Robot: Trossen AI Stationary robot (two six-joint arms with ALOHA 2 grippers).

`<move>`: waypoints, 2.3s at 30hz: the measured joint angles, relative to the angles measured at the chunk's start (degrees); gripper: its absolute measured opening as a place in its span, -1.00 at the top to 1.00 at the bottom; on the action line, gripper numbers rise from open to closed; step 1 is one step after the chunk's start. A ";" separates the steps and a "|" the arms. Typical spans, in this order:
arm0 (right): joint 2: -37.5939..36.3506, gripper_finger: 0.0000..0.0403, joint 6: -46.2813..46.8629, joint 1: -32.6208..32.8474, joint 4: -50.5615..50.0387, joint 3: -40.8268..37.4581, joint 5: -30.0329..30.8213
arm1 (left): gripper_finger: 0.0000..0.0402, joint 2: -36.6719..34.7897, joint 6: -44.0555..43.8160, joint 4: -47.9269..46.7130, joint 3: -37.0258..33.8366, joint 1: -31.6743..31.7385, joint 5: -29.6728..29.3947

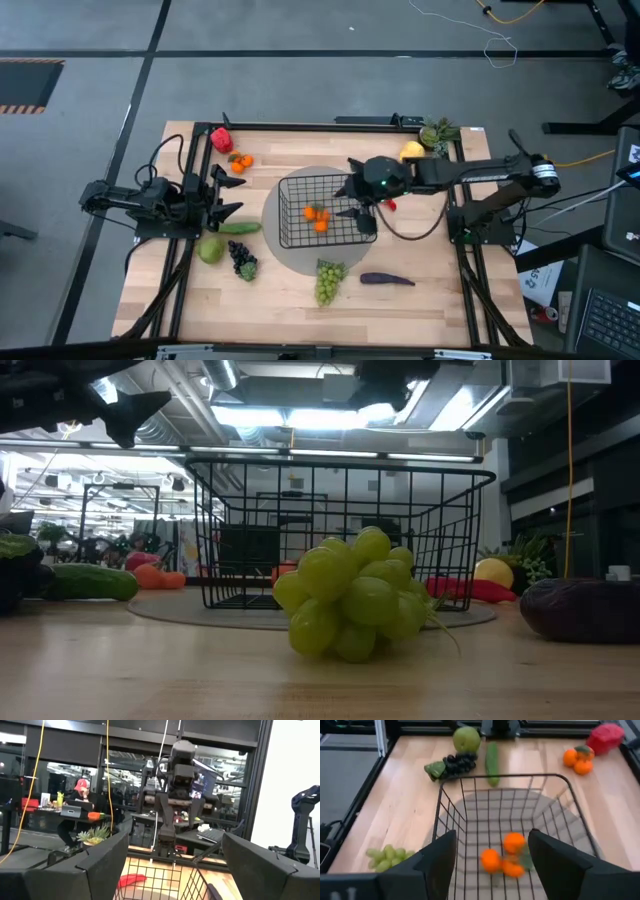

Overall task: Build produce basket
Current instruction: Put the red chili pepper into the wire basket

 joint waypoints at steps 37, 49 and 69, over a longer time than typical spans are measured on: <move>-10.85 -0.23 32.40 -3.64 -47.46 6.32 62.82 | -0.57 0.00 0.81 0.00 0.00 0.00 0.24; -4.06 -0.23 34.62 -12.02 -54.68 6.30 52.71 | -0.57 0.00 -4.11 0.00 0.00 -0.02 0.24; -2.01 -0.23 24.48 -12.91 -54.00 5.50 35.95 | -0.57 0.01 -4.00 1.37 0.00 -0.01 0.22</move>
